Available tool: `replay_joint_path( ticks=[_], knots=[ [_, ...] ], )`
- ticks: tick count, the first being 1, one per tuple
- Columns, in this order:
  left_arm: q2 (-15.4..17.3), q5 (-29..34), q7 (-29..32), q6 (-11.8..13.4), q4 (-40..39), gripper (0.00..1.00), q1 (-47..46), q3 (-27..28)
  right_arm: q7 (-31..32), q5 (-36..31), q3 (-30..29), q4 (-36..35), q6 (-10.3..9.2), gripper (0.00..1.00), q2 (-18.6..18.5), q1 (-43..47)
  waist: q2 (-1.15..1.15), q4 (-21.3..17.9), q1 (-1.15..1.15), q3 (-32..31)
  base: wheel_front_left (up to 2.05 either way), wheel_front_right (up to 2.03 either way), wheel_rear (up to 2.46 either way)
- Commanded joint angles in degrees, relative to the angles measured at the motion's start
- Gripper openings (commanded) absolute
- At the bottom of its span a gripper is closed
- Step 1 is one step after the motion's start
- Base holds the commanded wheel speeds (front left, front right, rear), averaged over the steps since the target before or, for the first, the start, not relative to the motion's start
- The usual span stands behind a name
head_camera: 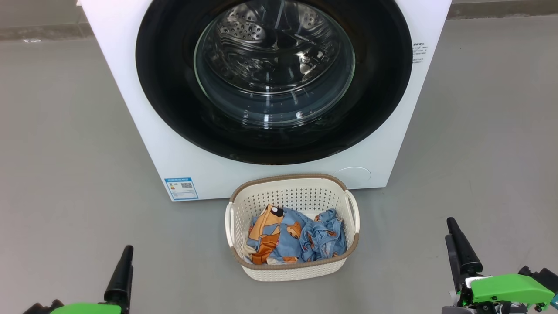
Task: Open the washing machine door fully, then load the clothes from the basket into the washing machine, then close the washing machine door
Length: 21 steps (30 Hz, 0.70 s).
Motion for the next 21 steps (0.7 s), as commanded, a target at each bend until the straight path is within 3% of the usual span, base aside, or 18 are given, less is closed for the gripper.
replay_joint_path(
  ticks=[1, 21],
  knots=[
    [1.33, 1.85, -0.85, -0.11, -2.08, 1.0, -2.63, 0.25, -0.84, -1.72, 0.69, -1.51, 0.02, 1.0, -0.85, -2.79, 0.0, 0.0, -0.01, 0.02, 0.0, 0.0, 0.0],
    [2.95, 16.95, -4.06, -0.14, -3.69, 1.0, -2.54, -1.36, -4.03, -17.5, 4.36, -1.76, 0.04, 1.0, -2.39, -4.25, 0.0, -0.11, -0.01, 0.06, 0.0, 0.0, 0.0]
  ],
)
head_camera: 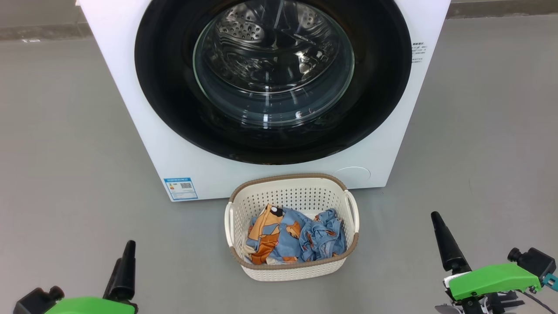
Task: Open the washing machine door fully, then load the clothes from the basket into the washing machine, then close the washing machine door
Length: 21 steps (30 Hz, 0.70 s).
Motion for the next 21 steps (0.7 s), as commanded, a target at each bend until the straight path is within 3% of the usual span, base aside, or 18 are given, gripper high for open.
replay_joint_path(
  ticks=[1, 21],
  knots=[
    [1.45, 1.97, -0.72, -0.13, -1.97, 1.0, -2.21, 0.59, -0.66, -1.92, 0.95, -1.51, 0.04, 1.0, -0.77, -2.97, 0.0, -0.01, -0.01, -0.01, 0.0, 0.0, 0.0],
    [3.24, 20.43, -4.26, -0.16, -2.67, 1.0, -1.42, -0.76, -4.18, -21.45, 4.42, 0.6, 0.05, 1.0, -2.11, -4.38, 0.0, -0.41, -0.01, -0.46, 0.0, 0.0, 0.0]
  ],
)
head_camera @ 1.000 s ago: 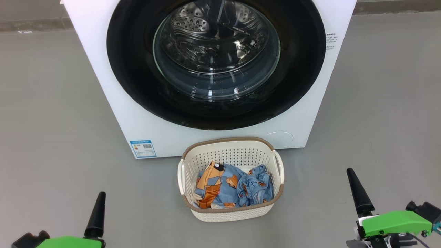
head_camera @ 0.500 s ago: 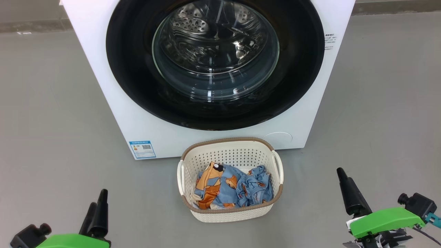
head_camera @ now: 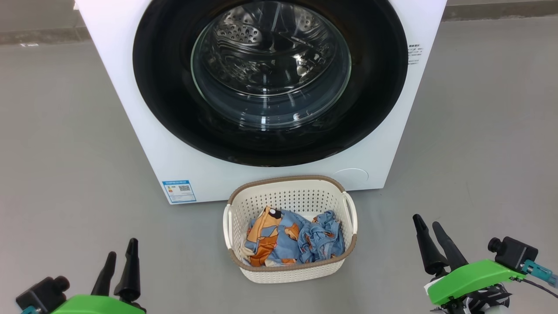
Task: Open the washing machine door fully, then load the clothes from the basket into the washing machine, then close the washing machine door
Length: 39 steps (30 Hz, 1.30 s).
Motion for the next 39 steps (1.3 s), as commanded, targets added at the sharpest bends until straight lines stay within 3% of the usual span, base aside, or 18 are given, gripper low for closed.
replay_joint_path(
  ticks=[1, 19, 39],
  knots=[
    [1.56, 2.06, -0.75, -0.1, -1.81, 1.0, -1.48, 0.86, -0.92, -2.21, 1.07, -1.12, 0.05, 1.0, -0.88, -3.07, 0.0, -0.04, 0.0, -0.02, 0.0, 0.0, 0.0],
    [1.96, 18.69, -3.79, 0.11, -1.67, 1.0, -0.9, 2.11, -3.93, -20.66, -0.58, 1.02, 0.07, 1.0, -0.14, -3.81, 0.0, -0.47, 0.0, -0.1, 0.0, 0.0, 0.0],
    [1.21, 33.36, -7.0, 0.86, -2.66, 1.0, 1.37, 2.75, -7.11, -36.81, -0.31, 2.65, 0.08, 1.0, -0.65, -4.29, 0.0, -0.3, 0.0, -1.0, 0.0, 0.0, 0.0]
  ],
)
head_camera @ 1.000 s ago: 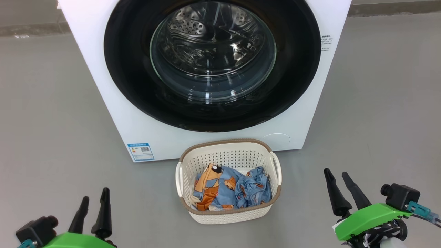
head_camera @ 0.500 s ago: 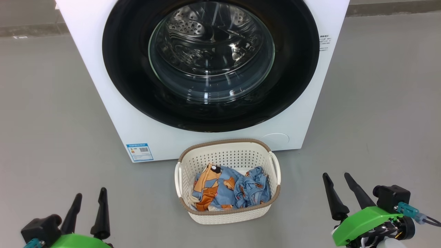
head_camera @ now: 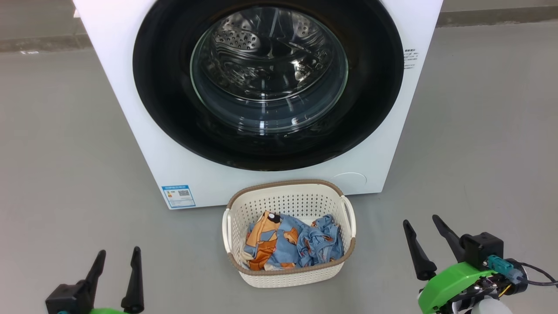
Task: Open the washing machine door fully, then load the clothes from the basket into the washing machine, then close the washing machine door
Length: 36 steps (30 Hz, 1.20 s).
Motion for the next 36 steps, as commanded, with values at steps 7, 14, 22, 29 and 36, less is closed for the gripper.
replay_joint_path(
  ticks=[7, 14, 22, 29, 36],
  knots=[
    [0.83, 6.19, -1.98, 0.51, -1.74, 1.0, -0.56, 2.45, -1.97, -6.82, 0.84, -1.71, 0.08, 1.0, -0.55, -2.73, 0.0, -0.21, 0.0, -0.47, 0.0, 0.0, 0.0],
    [0.81, 10.82, -3.17, 0.7, -1.73, 1.0, -0.55, 3.14, -3.14, -11.72, -0.35, -3.2, 0.09, 1.0, -0.22, -3.06, 0.0, -0.34, 0.0, -0.41, 0.0, 0.0, 0.0],
    [0.61, 10.98, -3.28, 0.99, -0.24, 1.0, -0.68, 4.16, -3.26, -12.3, -1.57, -3.41, 0.09, 1.0, 0.19, -3.06, 0.0, -0.17, 0.0, -0.19, 0.0, 0.0, 0.0],
    [0.34, 10.72, -3.28, 1.28, 1.02, 1.0, -0.87, 4.76, -3.26, -12.51, -2.14, -3.72, 0.09, 1.0, 0.69, -3.13, 0.0, 0.0, 0.0, -0.09, 0.0, 0.0, 0.0],
    [-0.01, 10.22, -3.28, 1.39, 1.5, 1.0, -1.1, 5.45, -3.26, -11.11, -3.69, -4.51, 0.09, 1.0, 1.52, -3.05, 0.0, 0.01, 0.0, 0.06, 0.0, 0.0, 0.0]
  ],
)
